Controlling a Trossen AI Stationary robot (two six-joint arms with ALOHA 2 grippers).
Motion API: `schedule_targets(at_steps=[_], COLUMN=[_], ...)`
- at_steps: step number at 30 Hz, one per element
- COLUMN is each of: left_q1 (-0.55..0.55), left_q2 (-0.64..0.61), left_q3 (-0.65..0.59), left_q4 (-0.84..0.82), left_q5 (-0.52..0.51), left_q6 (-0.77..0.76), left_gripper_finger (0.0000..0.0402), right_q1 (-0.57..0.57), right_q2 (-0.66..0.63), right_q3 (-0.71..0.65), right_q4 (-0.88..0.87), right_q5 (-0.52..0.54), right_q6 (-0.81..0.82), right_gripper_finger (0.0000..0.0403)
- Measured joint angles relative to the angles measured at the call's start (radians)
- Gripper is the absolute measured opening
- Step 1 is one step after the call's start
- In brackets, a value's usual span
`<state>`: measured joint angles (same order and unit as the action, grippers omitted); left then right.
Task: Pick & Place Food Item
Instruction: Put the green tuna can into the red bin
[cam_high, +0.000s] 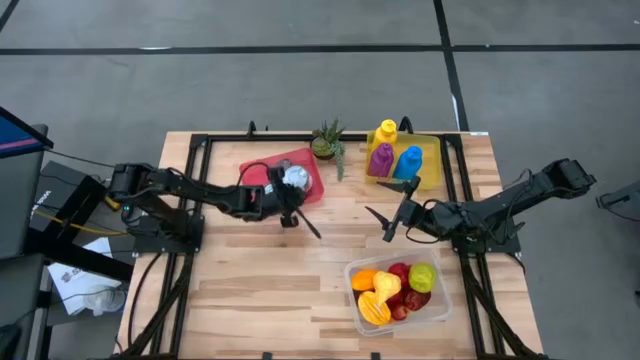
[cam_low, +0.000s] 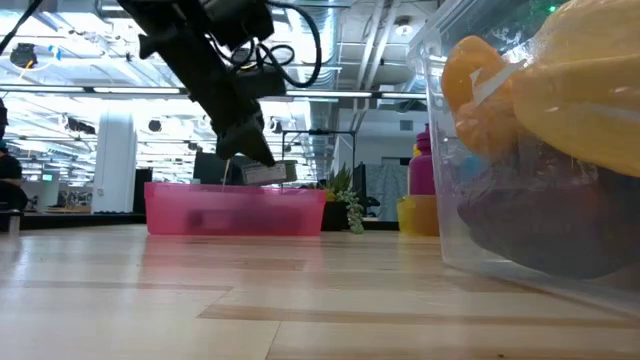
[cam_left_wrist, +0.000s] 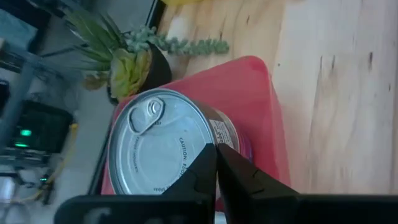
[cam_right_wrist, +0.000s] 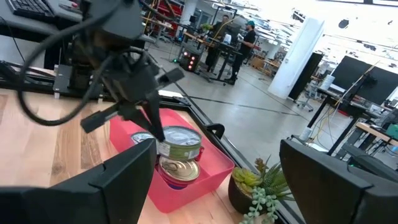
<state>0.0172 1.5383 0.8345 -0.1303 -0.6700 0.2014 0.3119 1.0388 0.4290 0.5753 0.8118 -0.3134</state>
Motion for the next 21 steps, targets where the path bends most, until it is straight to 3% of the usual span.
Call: schedule_targets(at_steps=[12, 21], left_q1=[0.134, 0.175], left_q2=[0.0, 0.0], left_q3=[0.0, 0.0], left_q4=[0.0, -0.001], left_q5=[0.277, 0.409], left_q6=[-0.026, -0.034], left_gripper_finger=[0.0, 0.0004], right_q1=[0.0, 0.0], right_q2=[0.0, 0.0], right_q3=[0.0, 0.0], right_q4=[0.0, 0.0], right_q5=[0.001, 0.001], right_q6=[0.0, 0.0], right_gripper_finger=[0.0328, 0.0328])
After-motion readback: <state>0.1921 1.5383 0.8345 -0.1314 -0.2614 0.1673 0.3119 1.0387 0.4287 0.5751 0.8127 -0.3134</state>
